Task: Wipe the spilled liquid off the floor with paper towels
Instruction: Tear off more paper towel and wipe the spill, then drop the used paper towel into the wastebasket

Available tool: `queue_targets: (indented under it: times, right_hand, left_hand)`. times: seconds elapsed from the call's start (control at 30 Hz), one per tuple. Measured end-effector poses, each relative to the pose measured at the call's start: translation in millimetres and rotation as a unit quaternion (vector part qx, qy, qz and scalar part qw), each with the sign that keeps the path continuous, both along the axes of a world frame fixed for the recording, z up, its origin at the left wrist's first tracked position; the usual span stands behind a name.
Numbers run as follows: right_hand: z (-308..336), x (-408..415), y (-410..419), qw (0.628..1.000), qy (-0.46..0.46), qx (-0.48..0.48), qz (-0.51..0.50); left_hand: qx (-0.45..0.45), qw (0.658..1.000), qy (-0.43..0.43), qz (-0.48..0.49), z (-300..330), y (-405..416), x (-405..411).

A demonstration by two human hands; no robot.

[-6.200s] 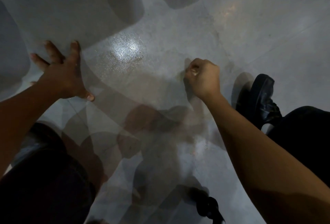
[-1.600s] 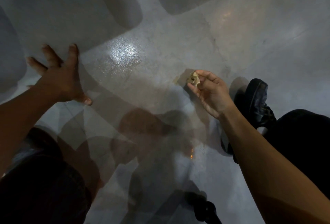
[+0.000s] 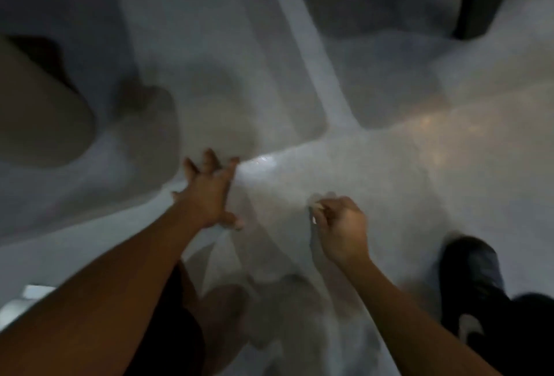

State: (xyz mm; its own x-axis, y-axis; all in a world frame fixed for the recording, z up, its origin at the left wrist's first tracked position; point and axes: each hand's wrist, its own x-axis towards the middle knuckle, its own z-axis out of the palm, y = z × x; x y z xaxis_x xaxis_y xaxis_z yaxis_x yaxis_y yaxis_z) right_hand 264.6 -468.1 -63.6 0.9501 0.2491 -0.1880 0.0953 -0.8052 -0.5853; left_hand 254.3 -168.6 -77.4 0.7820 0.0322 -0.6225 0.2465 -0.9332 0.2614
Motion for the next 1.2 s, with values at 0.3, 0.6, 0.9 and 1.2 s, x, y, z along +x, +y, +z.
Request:
queue_targets:
  times: [0.3, 0.6, 0.9, 1.2]
  right_hand:
    - [101.8, 68.9, 212.0, 0.950, 0.087, 0.298, -0.029]
    - [228.8, 49.7, 408.3, 0.896, -0.091, 0.378, 0.214]
    - [144.2, -55.8, 351.5, 0.866, -0.180, 0.273, 0.378]
    - [11.3, -158.0, 399.1, 0.849, 0.137, -0.094, 0.502]
  left_hand:
    - [-0.056, 0.913, -0.267, 0.303, 67.5, 100.3, -41.3]
    - [-0.067, 0.805, -0.296, 0.509, 73.4, 131.4, -150.5]
    - [0.132, 0.639, -0.184, 0.735, 63.1, 135.0, -318.5]
    - [0.052, 0.680, 0.049, 0.729, 13.7, 130.4, -298.0]
